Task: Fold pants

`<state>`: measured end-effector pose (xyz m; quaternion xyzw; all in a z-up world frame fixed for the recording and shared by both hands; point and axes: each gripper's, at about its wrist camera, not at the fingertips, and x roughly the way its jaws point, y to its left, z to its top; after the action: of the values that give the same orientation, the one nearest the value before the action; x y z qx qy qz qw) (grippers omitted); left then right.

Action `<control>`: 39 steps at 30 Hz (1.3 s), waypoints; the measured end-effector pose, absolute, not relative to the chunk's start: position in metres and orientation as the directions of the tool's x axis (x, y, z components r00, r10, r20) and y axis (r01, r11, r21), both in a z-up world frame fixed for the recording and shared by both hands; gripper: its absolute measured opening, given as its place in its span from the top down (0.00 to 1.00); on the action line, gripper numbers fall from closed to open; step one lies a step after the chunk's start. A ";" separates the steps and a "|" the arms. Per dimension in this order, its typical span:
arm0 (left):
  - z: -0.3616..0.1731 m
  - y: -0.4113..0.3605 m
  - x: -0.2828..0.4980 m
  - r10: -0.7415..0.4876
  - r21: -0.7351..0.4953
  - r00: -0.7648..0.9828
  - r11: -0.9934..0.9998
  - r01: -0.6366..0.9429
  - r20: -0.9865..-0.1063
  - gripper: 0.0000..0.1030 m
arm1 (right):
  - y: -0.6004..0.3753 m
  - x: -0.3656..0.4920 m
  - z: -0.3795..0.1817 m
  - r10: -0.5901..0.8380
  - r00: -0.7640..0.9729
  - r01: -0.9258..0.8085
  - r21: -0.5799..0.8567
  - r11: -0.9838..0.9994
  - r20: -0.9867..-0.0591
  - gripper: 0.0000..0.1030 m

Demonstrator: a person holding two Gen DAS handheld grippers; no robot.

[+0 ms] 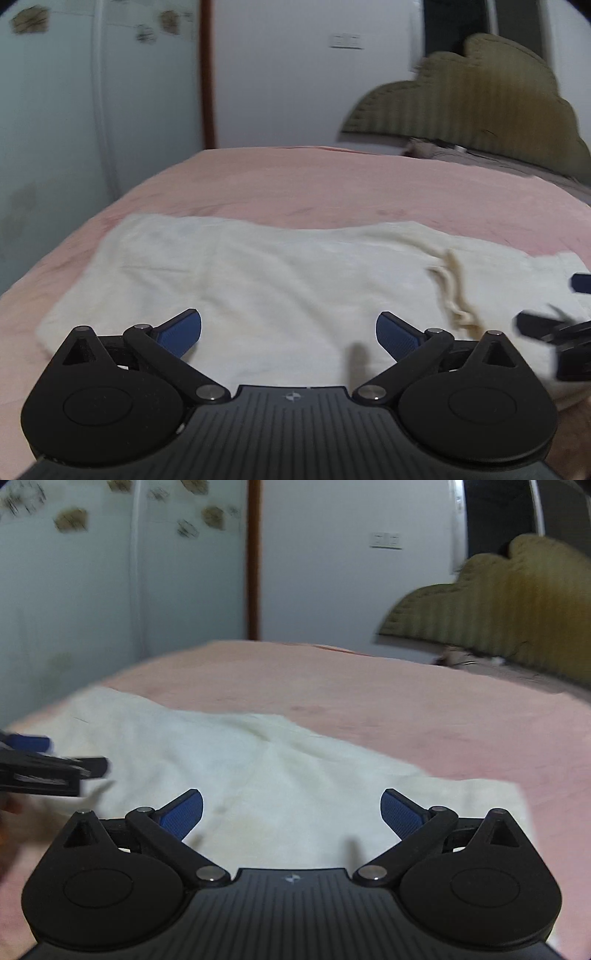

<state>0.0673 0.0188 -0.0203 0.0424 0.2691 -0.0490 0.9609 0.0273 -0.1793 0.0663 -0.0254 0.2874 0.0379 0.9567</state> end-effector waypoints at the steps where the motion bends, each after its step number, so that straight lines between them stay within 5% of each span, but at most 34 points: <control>1: -0.024 0.010 0.069 -0.072 0.082 0.843 0.987 0.136 -0.533 0.00 | -0.181 0.032 0.057 0.024 0.804 -0.061 -0.042 0.997 -0.594 0.00; 4: -0.045 -0.009 0.072 -0.027 0.166 0.823 0.975 0.147 -0.568 0.00 | -0.188 0.028 0.038 0.033 0.786 -0.023 0.023 0.999 -0.617 0.00; 20: -0.042 0.000 0.061 -0.029 0.136 0.819 0.982 0.130 -0.573 0.00 | -0.194 0.021 0.041 0.048 0.777 -0.037 0.030 0.999 -0.627 0.00; 26: -0.036 0.008 0.053 0.002 0.189 0.832 0.974 0.123 -0.554 0.00 | -0.181 0.011 0.068 0.090 0.865 -0.124 -0.037 0.992 -0.494 0.00; 29: -0.035 0.025 0.055 -0.059 0.108 0.803 0.982 0.152 -0.593 0.02 | -0.168 0.035 0.046 0.096 0.772 -0.178 -0.069 0.982 -0.628 0.00; 33: -0.018 0.054 0.040 -0.076 0.047 0.826 0.991 0.122 -0.558 0.01 | -0.168 0.026 0.061 0.155 0.803 -0.184 0.008 0.983 -0.575 0.00; 36: -0.003 0.091 0.037 -0.016 -0.014 0.838 1.000 0.010 -0.546 0.01 | -0.130 0.004 0.082 0.189 0.883 -0.283 -0.166 0.945 -0.429 0.00; 39: 0.006 0.133 0.036 -0.017 -0.157 0.823 0.984 -0.087 -0.567 0.01 | -0.077 -0.010 0.083 0.267 0.870 -0.424 -0.351 0.835 -0.416 0.00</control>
<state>0.0358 0.1327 0.0058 -0.0882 0.2966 0.0185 0.9507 -0.0097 -0.0766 0.0832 -0.2210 0.1777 0.1834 0.9413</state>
